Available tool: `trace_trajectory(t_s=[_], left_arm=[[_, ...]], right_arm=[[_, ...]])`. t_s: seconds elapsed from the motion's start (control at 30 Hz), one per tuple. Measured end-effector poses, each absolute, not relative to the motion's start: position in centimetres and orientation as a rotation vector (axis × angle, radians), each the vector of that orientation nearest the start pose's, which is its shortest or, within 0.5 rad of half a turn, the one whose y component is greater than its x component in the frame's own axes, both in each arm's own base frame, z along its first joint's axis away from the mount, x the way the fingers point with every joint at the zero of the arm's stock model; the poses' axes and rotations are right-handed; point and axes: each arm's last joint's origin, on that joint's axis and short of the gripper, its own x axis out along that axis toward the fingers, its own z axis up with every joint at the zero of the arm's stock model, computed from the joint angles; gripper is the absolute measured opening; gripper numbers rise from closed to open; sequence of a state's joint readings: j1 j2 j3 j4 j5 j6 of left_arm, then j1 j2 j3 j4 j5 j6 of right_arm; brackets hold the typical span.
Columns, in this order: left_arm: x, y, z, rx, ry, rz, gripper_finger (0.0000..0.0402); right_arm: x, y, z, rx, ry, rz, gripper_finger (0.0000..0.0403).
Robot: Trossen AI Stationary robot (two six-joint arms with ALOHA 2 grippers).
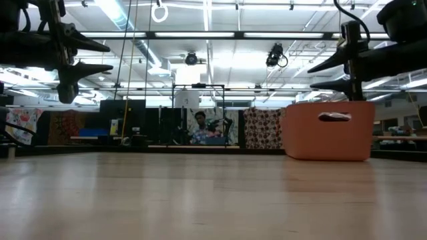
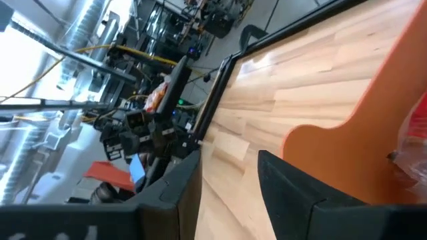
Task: Sort popcorn bags into baskets
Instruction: Return to Home Position
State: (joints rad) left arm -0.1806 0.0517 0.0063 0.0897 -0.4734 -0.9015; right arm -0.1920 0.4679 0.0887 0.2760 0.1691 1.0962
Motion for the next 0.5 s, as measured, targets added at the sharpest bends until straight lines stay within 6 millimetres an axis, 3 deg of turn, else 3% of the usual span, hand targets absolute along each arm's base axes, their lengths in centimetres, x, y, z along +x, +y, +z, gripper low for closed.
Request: trace_trajectory(t_s=[0.33,0.5], left_arm=[[9.7,-0.2,17.0,-0.862,-0.204,0.338,0.016],[9.7,-0.1,17.0,-0.862,-0.215,0.361,0.016]], right_arm=[[12.8,-1.9,17.6,1.029,-0.065,-0.336,0.0128],[12.7,-1.6,16.4,1.046,-0.067,-0.318,0.011]])
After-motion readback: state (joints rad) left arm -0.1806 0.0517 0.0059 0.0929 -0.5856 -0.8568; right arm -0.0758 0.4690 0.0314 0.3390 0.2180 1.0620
